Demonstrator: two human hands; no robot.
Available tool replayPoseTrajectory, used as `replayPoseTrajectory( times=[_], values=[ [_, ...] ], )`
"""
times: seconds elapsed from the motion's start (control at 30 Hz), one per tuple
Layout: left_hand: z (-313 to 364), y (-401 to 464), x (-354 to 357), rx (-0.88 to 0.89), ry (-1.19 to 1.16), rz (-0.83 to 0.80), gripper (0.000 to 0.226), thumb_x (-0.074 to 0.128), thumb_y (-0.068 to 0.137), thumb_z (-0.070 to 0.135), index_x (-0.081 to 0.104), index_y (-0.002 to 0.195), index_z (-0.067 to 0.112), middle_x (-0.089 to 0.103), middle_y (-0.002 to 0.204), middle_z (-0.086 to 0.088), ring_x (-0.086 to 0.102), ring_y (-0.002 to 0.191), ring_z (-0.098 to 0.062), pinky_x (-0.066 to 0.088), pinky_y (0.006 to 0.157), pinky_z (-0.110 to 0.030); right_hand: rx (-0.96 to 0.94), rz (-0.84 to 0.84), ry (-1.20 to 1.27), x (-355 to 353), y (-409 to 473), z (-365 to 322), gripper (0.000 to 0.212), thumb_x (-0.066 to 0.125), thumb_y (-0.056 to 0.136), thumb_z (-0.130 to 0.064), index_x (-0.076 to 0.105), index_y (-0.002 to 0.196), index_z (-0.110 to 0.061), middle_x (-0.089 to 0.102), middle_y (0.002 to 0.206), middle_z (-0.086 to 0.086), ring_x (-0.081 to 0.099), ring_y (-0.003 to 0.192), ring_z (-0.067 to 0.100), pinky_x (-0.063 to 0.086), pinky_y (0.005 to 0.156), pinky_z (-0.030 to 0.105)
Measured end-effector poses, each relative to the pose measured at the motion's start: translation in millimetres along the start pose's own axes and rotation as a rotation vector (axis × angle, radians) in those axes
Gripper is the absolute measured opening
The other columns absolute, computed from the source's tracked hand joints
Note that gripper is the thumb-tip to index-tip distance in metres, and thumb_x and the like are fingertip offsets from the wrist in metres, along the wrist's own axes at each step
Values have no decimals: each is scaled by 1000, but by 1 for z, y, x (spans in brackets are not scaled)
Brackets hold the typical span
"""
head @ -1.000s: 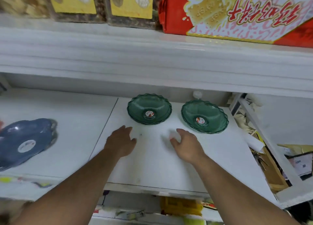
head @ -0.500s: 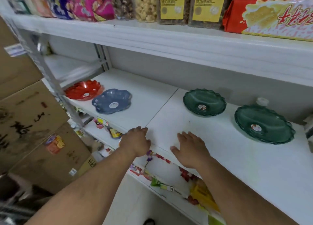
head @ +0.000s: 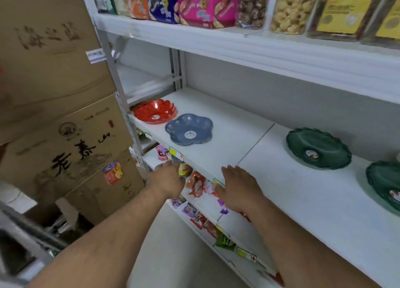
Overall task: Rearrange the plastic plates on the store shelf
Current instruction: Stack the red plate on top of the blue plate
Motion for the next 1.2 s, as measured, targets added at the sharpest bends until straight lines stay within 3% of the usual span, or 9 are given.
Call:
replayPoseTrajectory(
  times=[0.2, 0.43, 0.57, 0.87, 1.0, 1.07, 1.13, 1.2],
  values=[
    [-69, 41, -16, -4, -12, 0, 65, 43, 94, 47, 26, 154, 28, 26, 161, -4, 28, 144, -31, 32, 111, -41, -2, 75, -32, -9, 52, -64, 70, 32, 99, -56, 24, 156, -17, 25, 164, 6, 21, 151, 28, 21, 121, 44],
    [-115, 92, -29, -23, -54, 25, 61, 43, 94, 45, 33, 150, 25, 35, 157, -5, 35, 140, -30, 35, 109, -41, 22, 38, -44, -12, 107, -94, 71, 32, 99, -57, 20, 157, -18, 21, 165, 8, 19, 151, 29, 20, 122, 45],
    [-122, 132, -35, -5, -78, 28, 59, 45, 92, 43, 37, 147, 22, 41, 151, -5, 41, 135, -31, 40, 106, -41, 2, 120, -40, -28, 143, -98, 64, 36, 97, -57, 36, 147, -19, 45, 152, 7, 42, 138, 28, 35, 112, 43],
    [-147, 213, -52, -86, -122, 26, 67, 46, 94, 43, 27, 154, 20, 28, 160, -8, 35, 142, -29, 34, 113, -37, -19, 150, 12, -40, 219, -90, 64, 39, 97, -55, 34, 149, -17, 39, 157, 8, 34, 145, 30, 32, 116, 44],
    [-169, 244, -61, -151, -242, 50, 65, 51, 90, 43, 35, 150, 22, 41, 154, -6, 47, 133, -31, 43, 106, -41, 25, 119, 49, -38, 243, -79, 65, 39, 98, -54, 32, 151, -16, 31, 162, 9, 26, 149, 31, 29, 119, 45],
    [-181, 264, -66, -177, -372, 61, 61, 53, 87, 41, 42, 144, 22, 55, 141, -10, 57, 120, -33, 50, 98, -42, 55, 123, 56, -39, 256, -74, 64, 38, 98, -54, 32, 151, -18, 29, 163, 9, 24, 150, 30, 28, 118, 45],
    [-198, 287, -71, -228, -522, 99, 54, 56, 87, 37, 47, 137, 19, 65, 124, -14, 64, 106, -36, 54, 91, -46, 94, 152, 58, -42, 264, -69, 64, 38, 98, -54, 33, 151, -18, 30, 162, 7, 26, 149, 28, 28, 117, 42],
    [-214, 313, -76, -295, -605, 159, 49, 60, 89, 30, 51, 133, 12, 64, 123, -18, 62, 108, -40, 51, 94, -45, 153, 182, 81, -44, 269, -64, 63, 41, 98, -51, 36, 151, -18, 36, 160, 6, 32, 145, 27, 30, 115, 38]
  ],
)
Point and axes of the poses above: each hand's wrist, its own y-axis towards the middle knuckle, its own x-axis out of the palm, z = x × y, the point moved 10 cm from there along y, towards the middle knuckle
